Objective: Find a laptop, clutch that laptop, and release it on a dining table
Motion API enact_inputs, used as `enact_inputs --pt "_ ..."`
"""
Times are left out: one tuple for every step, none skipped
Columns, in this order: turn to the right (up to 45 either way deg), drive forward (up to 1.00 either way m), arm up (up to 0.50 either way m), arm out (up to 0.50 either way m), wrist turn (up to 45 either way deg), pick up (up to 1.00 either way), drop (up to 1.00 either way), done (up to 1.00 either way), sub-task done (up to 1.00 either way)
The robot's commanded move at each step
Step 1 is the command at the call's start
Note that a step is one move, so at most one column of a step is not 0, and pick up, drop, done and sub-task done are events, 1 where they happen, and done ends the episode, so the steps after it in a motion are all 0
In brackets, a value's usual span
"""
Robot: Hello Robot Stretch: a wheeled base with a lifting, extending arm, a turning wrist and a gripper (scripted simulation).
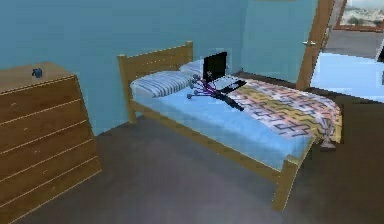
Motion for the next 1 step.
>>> enact_inputs --pt "0.0 1.0 0.0 0.0 0.0 0.0 0.0 0.0 0.0"
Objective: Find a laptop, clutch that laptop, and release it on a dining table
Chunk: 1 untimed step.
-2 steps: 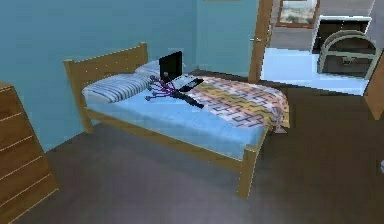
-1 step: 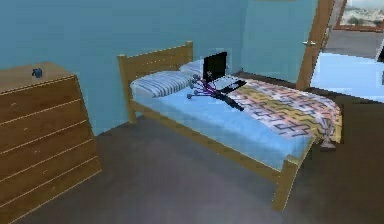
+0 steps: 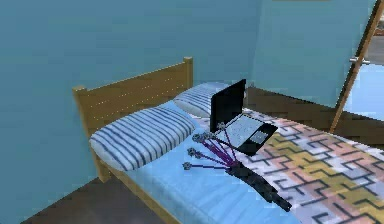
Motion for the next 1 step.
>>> enact_inputs --pt "-6.0 0.0 0.0 0.0 0.0 0.0 0.0 0.0 0.0"
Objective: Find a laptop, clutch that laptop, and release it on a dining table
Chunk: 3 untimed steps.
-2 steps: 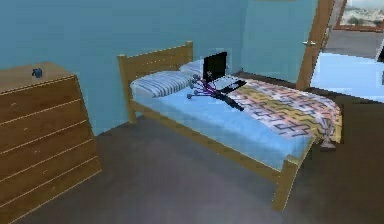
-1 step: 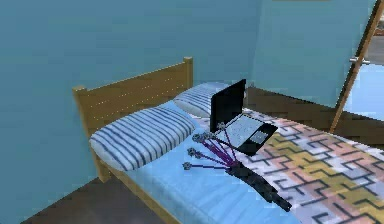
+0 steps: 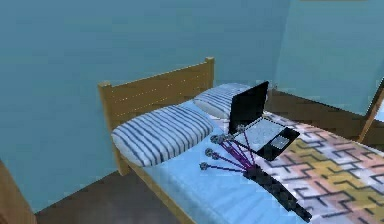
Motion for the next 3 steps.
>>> enact_inputs --pt "0.0 0.05 0.0 0.0 0.0 0.0 0.0 0.0 0.0" --pt "-45.0 0.0 0.0 0.0 0.0 0.0 0.0 0.0 0.0" --pt "-18.0 0.0 0.0 0.0 0.0 0.0 0.0 0.0 0.0"
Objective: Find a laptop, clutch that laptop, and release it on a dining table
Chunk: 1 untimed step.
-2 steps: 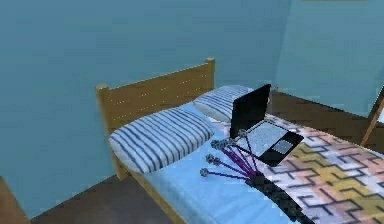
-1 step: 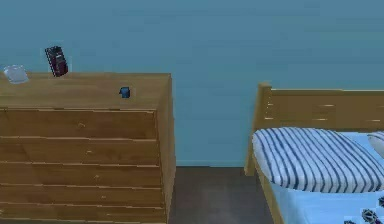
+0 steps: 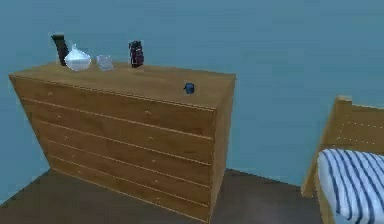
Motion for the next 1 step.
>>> enact_inputs --pt "-45.0 0.0 0.0 0.0 0.0 0.0 0.0 0.0 0.0"
